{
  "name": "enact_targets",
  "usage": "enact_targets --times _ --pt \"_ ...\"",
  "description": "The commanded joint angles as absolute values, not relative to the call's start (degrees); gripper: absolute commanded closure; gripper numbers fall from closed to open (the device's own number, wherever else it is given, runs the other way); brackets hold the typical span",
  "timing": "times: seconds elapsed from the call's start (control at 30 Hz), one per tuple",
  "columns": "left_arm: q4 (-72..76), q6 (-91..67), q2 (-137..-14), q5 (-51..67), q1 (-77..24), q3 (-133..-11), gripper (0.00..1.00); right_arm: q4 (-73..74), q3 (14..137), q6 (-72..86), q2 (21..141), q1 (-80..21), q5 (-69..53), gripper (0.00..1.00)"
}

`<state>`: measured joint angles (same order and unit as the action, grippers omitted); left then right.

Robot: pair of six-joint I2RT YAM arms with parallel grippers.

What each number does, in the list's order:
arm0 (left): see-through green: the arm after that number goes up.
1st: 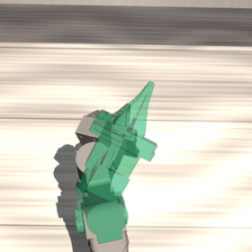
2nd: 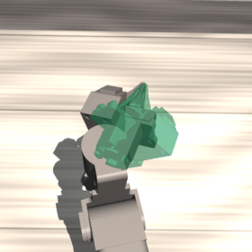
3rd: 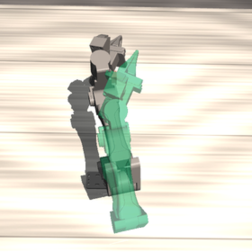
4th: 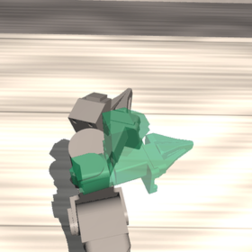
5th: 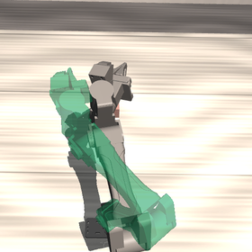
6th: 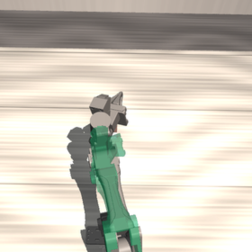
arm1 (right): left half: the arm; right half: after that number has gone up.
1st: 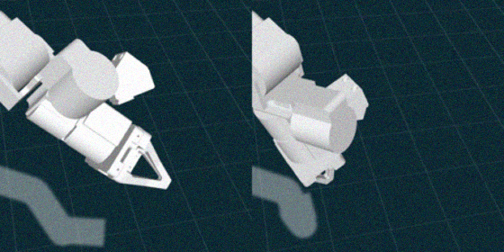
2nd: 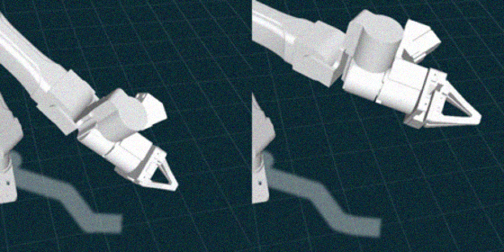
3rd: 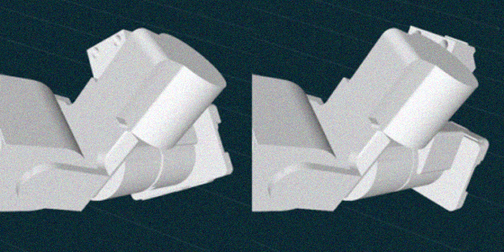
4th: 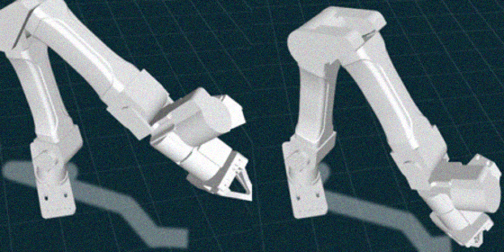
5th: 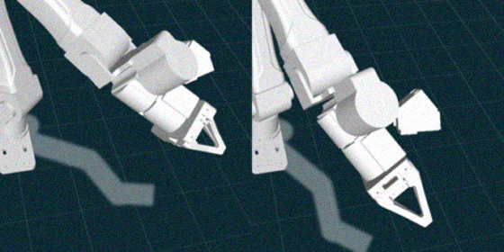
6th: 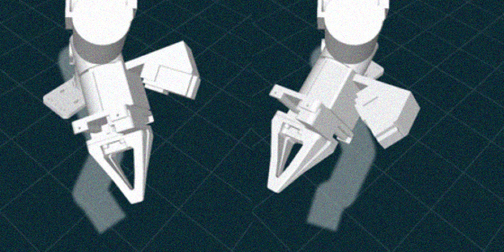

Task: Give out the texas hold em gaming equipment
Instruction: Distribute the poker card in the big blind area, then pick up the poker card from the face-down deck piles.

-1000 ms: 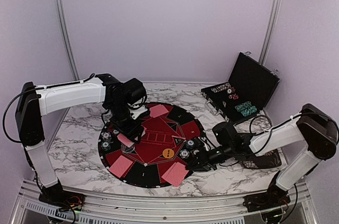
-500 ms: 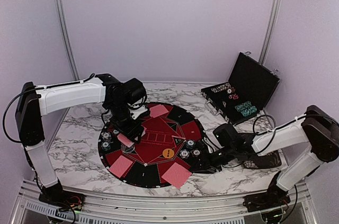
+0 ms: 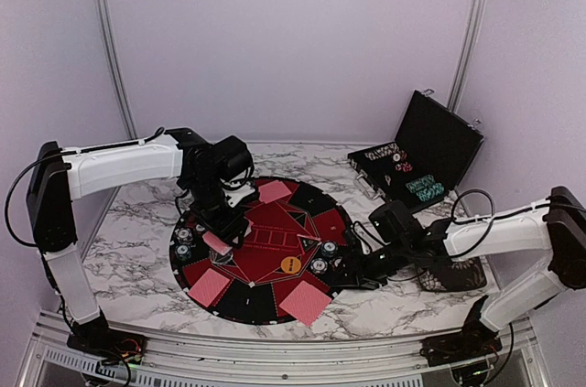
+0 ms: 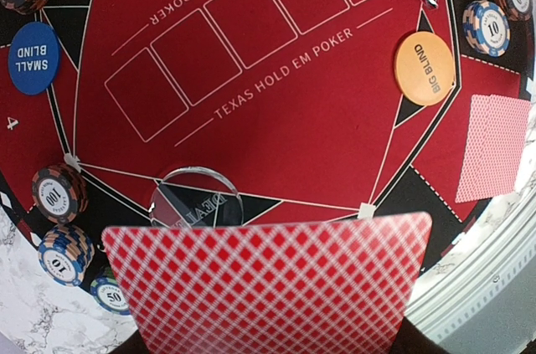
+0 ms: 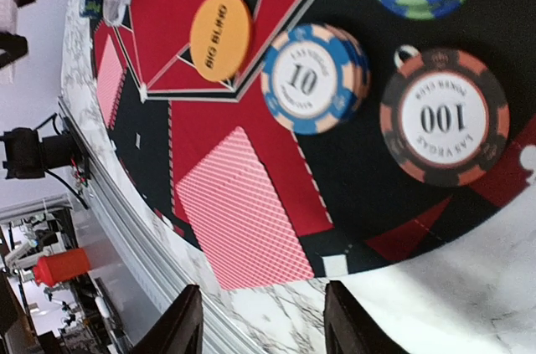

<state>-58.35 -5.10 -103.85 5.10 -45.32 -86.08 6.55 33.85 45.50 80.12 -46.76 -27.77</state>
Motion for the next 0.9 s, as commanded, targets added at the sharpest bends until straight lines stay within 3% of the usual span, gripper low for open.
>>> enact_targets --times 0.0,0.53,0.87 --pt "-58.0 -5.0 -101.9 6.1 -45.1 -85.3 0.55 6.5 38.8 44.6 79.5 -46.3 -27.3 0.49" --pt "-57.8 -4.7 -102.7 7.2 -47.3 -86.2 0.55 -29.4 50.7 60.9 100.1 -42.0 -45.3 0.35" --pt "-57.8 -4.5 -102.4 7.4 -47.6 -86.7 0.55 -34.1 55.7 64.6 106.7 -42.9 -46.0 0.32"
